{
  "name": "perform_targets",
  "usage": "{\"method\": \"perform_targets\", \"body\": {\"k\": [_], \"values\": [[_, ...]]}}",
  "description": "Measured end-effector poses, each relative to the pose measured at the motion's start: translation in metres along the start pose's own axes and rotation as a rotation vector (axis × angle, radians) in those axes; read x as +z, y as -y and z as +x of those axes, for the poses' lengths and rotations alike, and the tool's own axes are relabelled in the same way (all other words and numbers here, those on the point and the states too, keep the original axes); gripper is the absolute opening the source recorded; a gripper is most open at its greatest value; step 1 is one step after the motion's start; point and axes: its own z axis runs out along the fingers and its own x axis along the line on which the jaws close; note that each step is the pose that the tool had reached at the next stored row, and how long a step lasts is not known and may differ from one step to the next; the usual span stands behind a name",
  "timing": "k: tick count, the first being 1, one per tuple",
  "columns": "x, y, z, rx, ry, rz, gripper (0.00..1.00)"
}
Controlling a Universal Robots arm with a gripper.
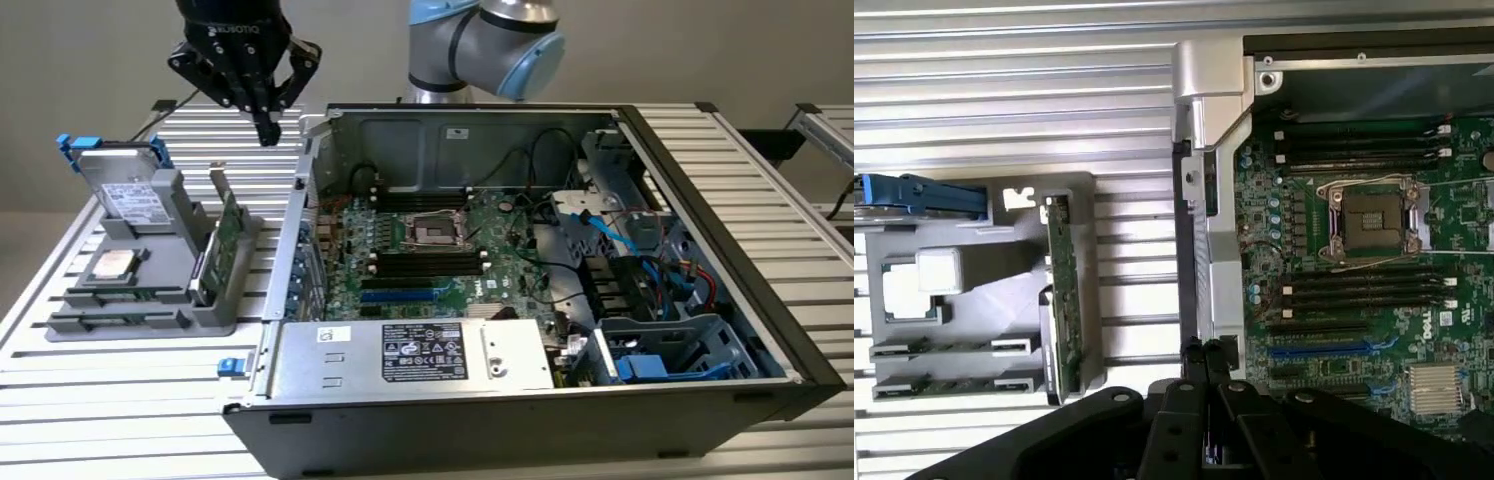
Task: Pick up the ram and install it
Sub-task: 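Reach for the ram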
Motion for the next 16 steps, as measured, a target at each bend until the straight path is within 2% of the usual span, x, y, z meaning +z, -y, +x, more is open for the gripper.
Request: {"method": "perform_targets", "body": {"k": [4,11,16], "values": [[0.0024,0.0014,0.018,0.000,-0.0016,0.0001,0.10],[0.0095,0.0040,0.050,0.001,-0.0164,0.0012,0.10],[0.0155,0.0060,0.073,0.001,-0.0198,0.0015,0.10]]}}
